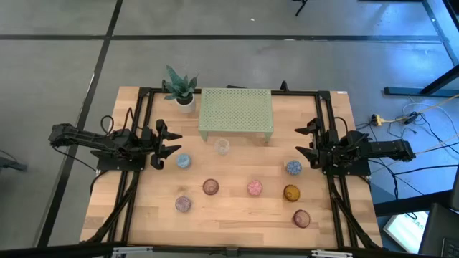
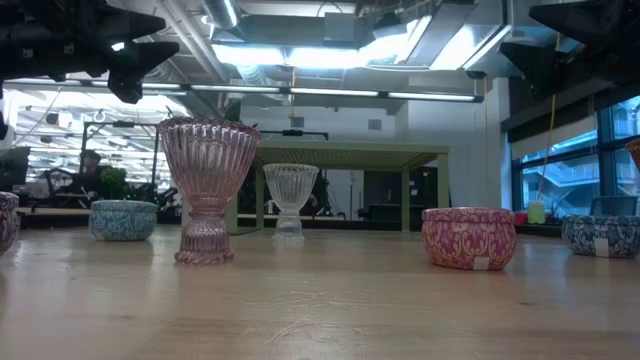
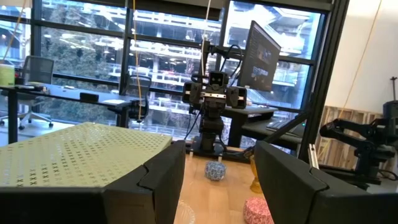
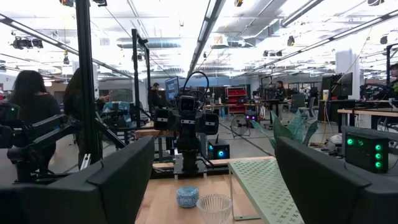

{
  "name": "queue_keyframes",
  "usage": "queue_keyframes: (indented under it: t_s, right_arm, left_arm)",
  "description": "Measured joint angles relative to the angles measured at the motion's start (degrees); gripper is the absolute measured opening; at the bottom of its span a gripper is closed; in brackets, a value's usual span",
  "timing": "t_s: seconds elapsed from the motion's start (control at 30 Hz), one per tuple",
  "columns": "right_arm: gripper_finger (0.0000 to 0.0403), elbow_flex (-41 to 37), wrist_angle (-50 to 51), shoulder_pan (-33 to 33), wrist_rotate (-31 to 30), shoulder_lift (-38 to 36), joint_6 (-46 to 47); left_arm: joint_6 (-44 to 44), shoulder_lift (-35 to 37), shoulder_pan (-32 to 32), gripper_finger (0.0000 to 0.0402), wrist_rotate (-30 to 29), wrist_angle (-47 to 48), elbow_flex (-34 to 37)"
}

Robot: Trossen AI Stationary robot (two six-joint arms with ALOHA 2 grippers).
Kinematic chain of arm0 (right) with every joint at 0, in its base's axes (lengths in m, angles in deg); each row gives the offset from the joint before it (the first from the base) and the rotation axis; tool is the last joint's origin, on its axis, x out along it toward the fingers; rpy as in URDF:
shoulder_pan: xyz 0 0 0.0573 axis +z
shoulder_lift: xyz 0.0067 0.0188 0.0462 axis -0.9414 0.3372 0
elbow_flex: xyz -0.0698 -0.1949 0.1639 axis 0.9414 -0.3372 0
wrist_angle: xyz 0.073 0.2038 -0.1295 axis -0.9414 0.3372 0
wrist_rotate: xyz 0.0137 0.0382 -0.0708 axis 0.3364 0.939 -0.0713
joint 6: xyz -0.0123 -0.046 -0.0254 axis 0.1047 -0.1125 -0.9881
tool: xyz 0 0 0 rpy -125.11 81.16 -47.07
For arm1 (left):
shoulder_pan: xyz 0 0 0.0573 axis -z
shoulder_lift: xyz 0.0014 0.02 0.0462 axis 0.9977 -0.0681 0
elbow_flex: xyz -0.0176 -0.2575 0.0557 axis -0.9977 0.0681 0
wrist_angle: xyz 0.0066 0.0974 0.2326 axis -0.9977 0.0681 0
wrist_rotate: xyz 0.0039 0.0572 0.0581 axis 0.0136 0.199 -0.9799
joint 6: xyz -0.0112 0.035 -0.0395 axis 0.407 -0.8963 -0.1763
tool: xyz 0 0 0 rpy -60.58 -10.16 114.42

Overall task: Pick & Place candle stick holders
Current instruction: Put the transparent glass candle holder on the shelf

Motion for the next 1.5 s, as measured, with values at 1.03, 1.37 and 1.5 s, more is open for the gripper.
queue_keyframes:
  t_s: [1.03,1.37,1.5]
  right_arm:
    - [0.0337,0.0,0.0,0.0,0.0,0.0,0.0]
    - [0.0337,0.0,0.0,0.0,0.0,0.0,0.1]
    - [0.0337,0.0,-0.1,0.0,0.0,0.0,-0.1]
  left_arm:
    - [1.0,-4.9,0.0,0.0189,-2.1,0.0,-4.3]
    - [1.0,-13.9,0.0,0.0189,-2.1,0.0,-9.3]
    - [1.4,-17.8,0.0,0.0189,-2.2,0.0,-11.6]
